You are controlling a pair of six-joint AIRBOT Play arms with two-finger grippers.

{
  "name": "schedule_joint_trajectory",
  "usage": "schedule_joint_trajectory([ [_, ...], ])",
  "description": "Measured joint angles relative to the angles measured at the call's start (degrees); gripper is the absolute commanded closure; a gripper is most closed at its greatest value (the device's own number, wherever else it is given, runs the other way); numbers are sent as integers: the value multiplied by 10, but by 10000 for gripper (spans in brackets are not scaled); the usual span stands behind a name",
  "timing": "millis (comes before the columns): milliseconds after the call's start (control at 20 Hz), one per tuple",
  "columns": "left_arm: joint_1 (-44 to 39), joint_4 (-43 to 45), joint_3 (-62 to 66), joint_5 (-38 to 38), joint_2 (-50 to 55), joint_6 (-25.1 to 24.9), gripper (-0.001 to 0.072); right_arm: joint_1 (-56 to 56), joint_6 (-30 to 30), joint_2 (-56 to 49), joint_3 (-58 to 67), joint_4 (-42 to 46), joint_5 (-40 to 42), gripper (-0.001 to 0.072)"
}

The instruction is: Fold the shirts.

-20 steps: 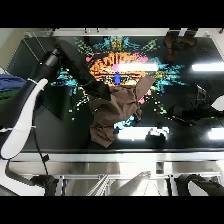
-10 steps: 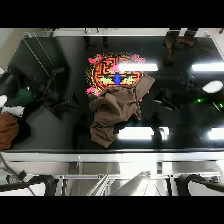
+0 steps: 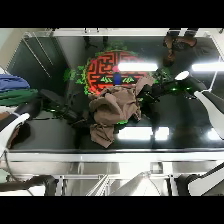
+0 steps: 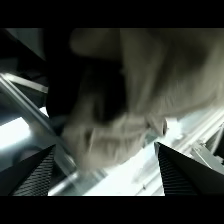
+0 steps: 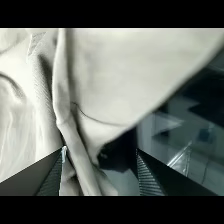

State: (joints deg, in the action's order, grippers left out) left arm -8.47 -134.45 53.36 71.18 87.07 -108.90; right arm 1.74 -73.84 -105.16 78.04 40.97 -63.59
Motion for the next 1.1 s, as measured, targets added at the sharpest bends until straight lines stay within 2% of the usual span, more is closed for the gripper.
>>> schedule_joint_trajectory([
  [50, -16, -2, 14, -5, 18, 0, 80, 5, 0, -5, 3, -1, 0, 215],
  [150, -43, -4, 47, -12, 53, 0, 104, 12, 1, -12, 8, -6, 3, 216],
  [200, -56, -4, 67, -12, 71, 0, 151, 15, 2, -15, 9, -11, 3, 233],
  [250, -66, -6, 83, -11, 84, -1, 265, 17, 2, -17, 10, -15, 5, 246],
  [300, -76, -6, 99, -10, 96, -2, 395, 19, 2, -21, 11, -19, 4, 346],
  [350, -83, -6, 111, -9, 105, -2, 570, 21, 2, -24, 11, -21, 6, 489],
  [400, -87, -6, 120, -8, 111, -2, 687, 24, 2, -29, 11, -23, 6, 573],
  [450, -89, -6, 127, -7, 114, -2, 687, 26, 7, -33, 12, -27, 6, 675],
  [500, -89, -6, 131, -5, 115, -2, 686, 28, 16, -35, 12, -35, 3, 685],
  [650, -76, -5, 138, 2, 98, -2, 686, 24, 57, -29, 12, -78, -15, 685],
  [800, -43, -16, 141, 33, 42, -20, 686, 2, 94, 23, 12, -113, -47, 685],
  [950, 14, -52, 142, 107, -49, -43, 685, -33, 115, 126, 12, -128, -90, 685],
  [1100, 90, -100, 145, 190, -178, -57, 682, -63, 126, 281, 12, -136, -116, 684],
])
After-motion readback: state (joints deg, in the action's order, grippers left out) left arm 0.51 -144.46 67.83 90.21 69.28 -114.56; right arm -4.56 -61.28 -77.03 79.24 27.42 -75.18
